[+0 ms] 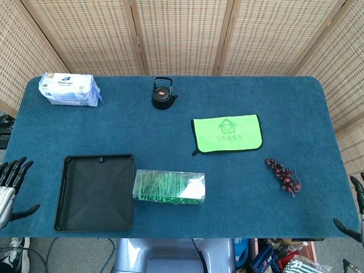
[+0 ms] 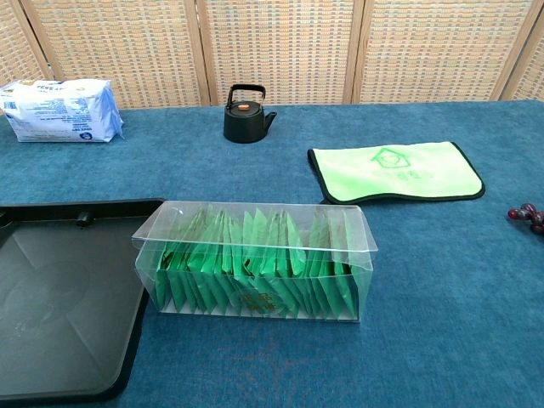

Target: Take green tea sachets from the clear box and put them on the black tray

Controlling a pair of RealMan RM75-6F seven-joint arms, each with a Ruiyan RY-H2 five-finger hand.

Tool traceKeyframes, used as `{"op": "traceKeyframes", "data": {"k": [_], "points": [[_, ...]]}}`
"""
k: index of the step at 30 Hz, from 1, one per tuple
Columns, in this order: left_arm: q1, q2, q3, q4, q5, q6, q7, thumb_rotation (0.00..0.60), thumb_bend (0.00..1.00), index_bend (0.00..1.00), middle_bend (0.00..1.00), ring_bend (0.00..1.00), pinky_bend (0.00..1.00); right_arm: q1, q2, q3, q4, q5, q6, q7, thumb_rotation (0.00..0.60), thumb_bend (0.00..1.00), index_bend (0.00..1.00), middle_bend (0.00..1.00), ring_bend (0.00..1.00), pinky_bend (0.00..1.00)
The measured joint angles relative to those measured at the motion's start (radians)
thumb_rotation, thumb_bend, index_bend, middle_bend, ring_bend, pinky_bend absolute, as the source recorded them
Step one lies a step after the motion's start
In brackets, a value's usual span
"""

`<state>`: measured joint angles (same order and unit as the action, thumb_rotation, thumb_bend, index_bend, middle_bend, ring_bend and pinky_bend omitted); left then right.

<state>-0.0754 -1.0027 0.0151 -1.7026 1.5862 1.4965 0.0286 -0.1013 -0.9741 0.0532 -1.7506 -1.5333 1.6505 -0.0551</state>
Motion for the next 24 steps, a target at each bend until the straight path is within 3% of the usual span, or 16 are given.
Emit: {"op": "traceKeyframes", "data": {"k": [15,24], "points": [[-0.032,-0.013,0.008,0.017,0.062,-0.023,-0.049,0.6,0.02,0.0,0.0,0.0,0.0,-0.002,0.002,0.004,0.008,-0.002,0.011,0.025,0.6,0.0,0.0,0.0,0.0,0.0],[-0.254,-0.042,-0.029,-0.024,0.2,-0.214,-0.083,0.6,0.02,0.0,0.0,0.0,0.0,0.018,-0.007,0.011,0.005,0.03,-0.034,0.009,0.6,0.0,0.0,0.0,0.0,0.0]]}}
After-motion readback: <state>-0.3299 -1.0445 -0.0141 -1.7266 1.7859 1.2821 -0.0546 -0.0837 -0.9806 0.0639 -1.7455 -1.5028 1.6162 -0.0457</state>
